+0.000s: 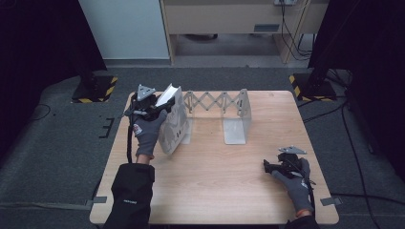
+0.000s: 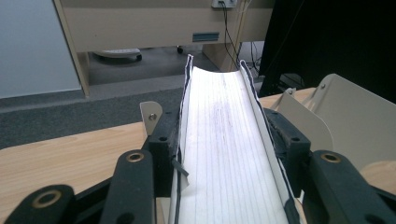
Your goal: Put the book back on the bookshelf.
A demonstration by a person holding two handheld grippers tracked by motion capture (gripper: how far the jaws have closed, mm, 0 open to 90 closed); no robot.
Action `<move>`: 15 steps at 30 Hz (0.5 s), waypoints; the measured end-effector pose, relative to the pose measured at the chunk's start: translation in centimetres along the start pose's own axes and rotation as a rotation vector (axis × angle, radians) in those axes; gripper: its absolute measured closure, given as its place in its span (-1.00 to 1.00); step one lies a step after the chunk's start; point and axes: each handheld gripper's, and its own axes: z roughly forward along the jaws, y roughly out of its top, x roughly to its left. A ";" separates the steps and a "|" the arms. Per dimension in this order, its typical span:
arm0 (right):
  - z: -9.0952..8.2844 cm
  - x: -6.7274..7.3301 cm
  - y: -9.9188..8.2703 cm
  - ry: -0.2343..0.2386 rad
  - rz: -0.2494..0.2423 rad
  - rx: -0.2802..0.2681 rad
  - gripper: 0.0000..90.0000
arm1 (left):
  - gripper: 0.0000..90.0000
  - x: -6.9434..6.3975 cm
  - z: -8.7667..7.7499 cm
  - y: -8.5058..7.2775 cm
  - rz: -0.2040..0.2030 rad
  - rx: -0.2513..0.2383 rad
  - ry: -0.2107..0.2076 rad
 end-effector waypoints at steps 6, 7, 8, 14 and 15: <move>0.0 0.0 0.0 0.000 0.000 0.000 -0.92 | 0.16 -0.6 1.8 0.7 0.010 0.018 0.011; 0.0 0.0 0.0 0.001 -0.003 0.000 -0.92 | 0.16 -0.6 2.0 0.8 0.007 0.021 0.015; 0.0 0.0 0.0 0.001 -0.003 0.000 -0.92 | 0.16 -0.7 2.3 0.9 0.005 0.024 0.017; 0.0 0.0 0.0 0.000 -0.003 0.000 -0.92 | 0.16 -1.2 3.6 0.8 0.006 0.030 0.017; 0.0 0.0 0.0 0.000 -0.003 0.000 -0.92 | 0.16 -1.1 3.8 0.8 0.007 0.027 0.024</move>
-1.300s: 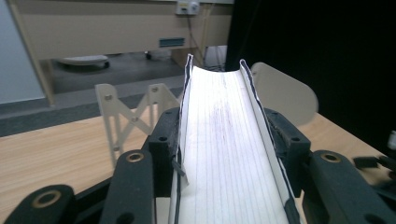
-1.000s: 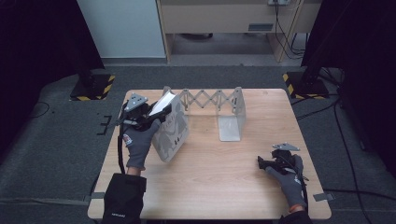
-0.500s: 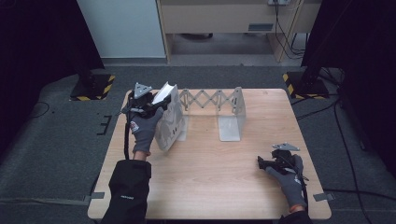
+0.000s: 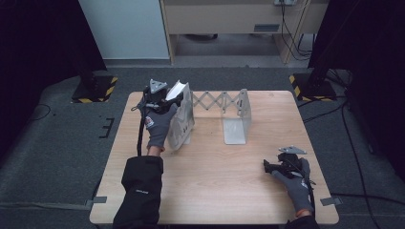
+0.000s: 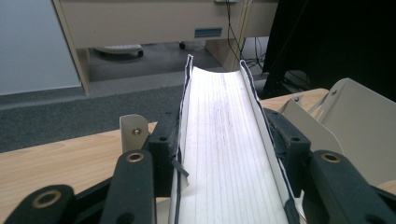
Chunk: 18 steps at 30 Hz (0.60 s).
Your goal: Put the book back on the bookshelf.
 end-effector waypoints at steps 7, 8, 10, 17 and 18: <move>0.0 0.0 0.0 -0.002 0.004 0.000 -0.92 | 0.16 -0.2 1.3 0.0 0.011 0.002 0.029; 0.0 0.0 0.0 -0.002 0.004 0.000 -0.92 | 0.16 -0.3 1.5 0.0 0.013 0.001 0.031; 0.0 0.0 0.0 -0.002 0.002 -0.001 -0.92 | 0.16 -0.5 1.8 -0.1 0.020 0.002 0.037; 0.0 0.0 0.0 0.000 0.002 0.000 -0.92 | 0.16 -0.6 2.7 -0.5 0.023 -0.002 0.064; 0.0 0.0 0.0 0.000 0.002 0.000 -0.92 | 0.16 -0.6 2.9 -0.6 0.024 0.000 0.068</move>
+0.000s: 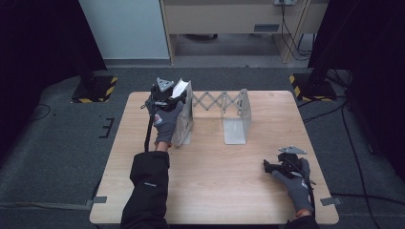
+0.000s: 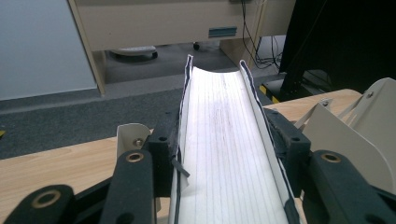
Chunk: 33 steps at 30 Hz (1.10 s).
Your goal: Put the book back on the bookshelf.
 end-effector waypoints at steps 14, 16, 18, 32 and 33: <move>0.0 0.0 0.0 -0.001 -0.001 -0.001 -0.91 | -0.06 -0.9 -0.1 -2.1 -0.010 -0.074 -0.021; 0.0 0.0 0.0 -0.001 -0.002 -0.001 -0.91 | -0.17 -0.9 -0.3 -2.3 0.002 -0.079 -0.042; 0.0 0.0 0.0 -0.001 -0.001 -0.001 -0.91 | -0.24 -0.7 -0.8 -2.4 -0.005 -0.084 -0.056; 0.0 0.0 0.0 -0.002 -0.001 -0.001 -0.91 | -0.12 0.6 -5.1 -6.6 0.002 -0.048 -0.144; 0.0 0.0 0.0 -0.002 -0.001 -0.001 -0.91 | -0.03 0.7 -5.1 -6.7 0.002 -0.045 -0.142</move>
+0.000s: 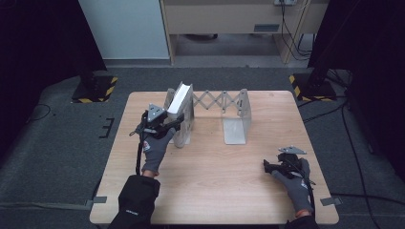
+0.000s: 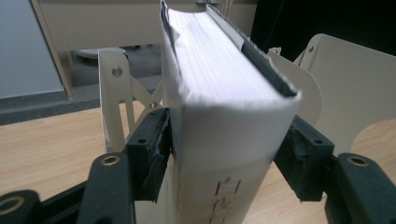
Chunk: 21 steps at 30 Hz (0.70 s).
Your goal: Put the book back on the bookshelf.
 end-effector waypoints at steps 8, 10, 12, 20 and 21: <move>0.0 0.0 0.0 -0.001 -0.001 -0.001 -0.91 | 0.02 -0.1 0.3 0.0 -0.017 -0.019 0.025; 0.0 0.0 0.0 -0.002 -0.002 -0.001 -0.91 | 0.03 -0.1 0.5 0.0 -0.018 -0.028 0.033; 0.0 0.0 0.0 -0.001 -0.002 -0.001 -0.91 | 0.02 -0.2 0.7 -0.1 -0.030 -0.039 0.039; 0.0 0.0 0.0 -0.002 -0.004 -0.003 -0.91 | -0.05 -0.3 0.3 -0.9 -0.034 -0.042 -0.023; 0.0 0.0 0.0 -0.002 -0.002 -0.002 -0.91 | -0.05 -0.4 0.2 -1.1 -0.030 -0.032 -0.026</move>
